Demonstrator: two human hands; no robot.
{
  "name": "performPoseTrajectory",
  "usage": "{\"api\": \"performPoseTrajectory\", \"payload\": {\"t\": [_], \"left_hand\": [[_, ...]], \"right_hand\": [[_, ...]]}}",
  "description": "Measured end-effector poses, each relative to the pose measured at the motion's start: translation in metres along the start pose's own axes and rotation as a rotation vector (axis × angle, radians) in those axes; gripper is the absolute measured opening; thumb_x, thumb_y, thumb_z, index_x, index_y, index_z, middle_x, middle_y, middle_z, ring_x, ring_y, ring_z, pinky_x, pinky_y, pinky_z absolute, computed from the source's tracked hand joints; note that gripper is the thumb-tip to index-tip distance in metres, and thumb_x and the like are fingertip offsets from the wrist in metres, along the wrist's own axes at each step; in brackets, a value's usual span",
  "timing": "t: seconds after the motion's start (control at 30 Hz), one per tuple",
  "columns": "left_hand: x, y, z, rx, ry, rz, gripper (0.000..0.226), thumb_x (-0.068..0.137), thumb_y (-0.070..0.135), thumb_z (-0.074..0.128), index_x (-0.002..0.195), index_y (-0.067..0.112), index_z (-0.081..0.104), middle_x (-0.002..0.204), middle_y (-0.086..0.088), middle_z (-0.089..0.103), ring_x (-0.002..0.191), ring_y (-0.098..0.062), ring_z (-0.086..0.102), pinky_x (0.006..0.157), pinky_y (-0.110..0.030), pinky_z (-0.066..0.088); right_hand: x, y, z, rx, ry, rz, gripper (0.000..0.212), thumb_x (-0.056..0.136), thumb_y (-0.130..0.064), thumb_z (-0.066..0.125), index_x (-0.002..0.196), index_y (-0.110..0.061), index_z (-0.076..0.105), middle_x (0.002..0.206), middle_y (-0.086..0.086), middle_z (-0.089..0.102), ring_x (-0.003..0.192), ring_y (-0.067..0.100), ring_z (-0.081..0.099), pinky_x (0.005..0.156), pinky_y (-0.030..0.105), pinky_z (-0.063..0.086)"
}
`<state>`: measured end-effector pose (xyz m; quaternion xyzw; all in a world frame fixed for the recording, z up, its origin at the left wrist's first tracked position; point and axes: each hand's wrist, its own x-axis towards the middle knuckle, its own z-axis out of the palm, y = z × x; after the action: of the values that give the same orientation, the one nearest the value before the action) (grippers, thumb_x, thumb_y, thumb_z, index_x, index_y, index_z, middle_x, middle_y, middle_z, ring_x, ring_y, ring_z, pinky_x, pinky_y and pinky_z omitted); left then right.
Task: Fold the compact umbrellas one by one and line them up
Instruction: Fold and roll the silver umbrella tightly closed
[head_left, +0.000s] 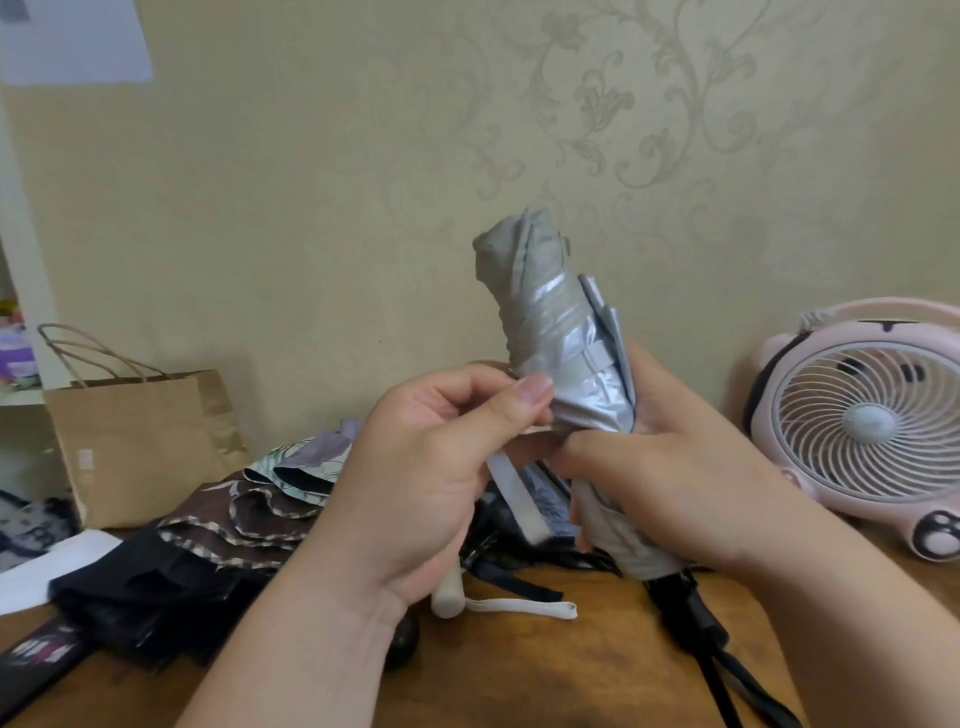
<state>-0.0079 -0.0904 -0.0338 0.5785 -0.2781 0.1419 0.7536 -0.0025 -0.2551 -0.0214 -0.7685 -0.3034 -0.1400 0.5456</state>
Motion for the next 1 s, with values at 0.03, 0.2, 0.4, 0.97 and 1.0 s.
{"api": "performPoseTrajectory", "payload": {"t": [0.03,0.2,0.4,0.97,1.0], "left_hand": [[0.000,0.002,0.000,-0.065,-0.015,-0.010,0.018,0.080,0.018,0.072,0.064,0.010,0.074,0.077,-0.011,0.068,0.082,-0.024,0.070,0.078,-0.035,0.059],[0.000,0.003,-0.003,-0.160,-0.036,-0.040,0.014,0.076,0.019,0.074,0.066,0.008,0.074,0.076,-0.009,0.068,0.076,-0.022,0.069,0.081,-0.039,0.058],[0.003,-0.003,-0.005,-0.217,-0.021,-0.140,0.015,0.080,0.014,0.077,0.067,0.008,0.072,0.080,-0.012,0.068,0.089,-0.025,0.069,0.082,-0.038,0.060],[-0.001,0.005,-0.006,-0.226,0.029,-0.195,0.023,0.078,0.010,0.076,0.061,0.009,0.060,0.060,-0.013,0.059,0.045,-0.020,0.059,0.046,-0.028,0.052],[0.001,0.006,-0.008,-0.192,0.076,-0.156,0.022,0.077,0.010,0.077,0.061,0.009,0.061,0.061,-0.014,0.060,0.045,-0.022,0.058,0.047,-0.028,0.051]], "right_hand": [[0.000,-0.002,-0.001,0.067,-0.011,-0.015,0.047,0.080,-0.001,0.067,0.110,-0.036,0.063,0.093,-0.005,0.074,0.081,0.013,0.072,0.072,0.042,0.059],[-0.001,-0.003,-0.001,0.354,-0.098,0.004,0.042,0.070,-0.001,0.060,0.111,-0.012,0.067,0.079,0.011,0.071,0.062,0.018,0.066,0.059,0.037,0.058],[-0.001,-0.003,0.003,0.675,-0.172,0.148,0.009,0.069,-0.003,0.056,0.073,-0.002,0.049,0.053,0.014,0.038,0.038,0.021,0.036,0.039,0.023,0.037],[-0.001,0.009,0.020,1.092,-0.628,0.472,0.026,0.081,-0.018,0.066,0.102,-0.004,0.058,0.083,0.020,0.056,0.062,0.025,0.060,0.052,0.030,0.054],[-0.002,0.005,0.019,0.888,-0.497,0.496,0.029,0.078,-0.021,0.071,0.097,-0.001,0.063,0.080,0.022,0.060,0.062,0.027,0.061,0.053,0.034,0.055]]}}
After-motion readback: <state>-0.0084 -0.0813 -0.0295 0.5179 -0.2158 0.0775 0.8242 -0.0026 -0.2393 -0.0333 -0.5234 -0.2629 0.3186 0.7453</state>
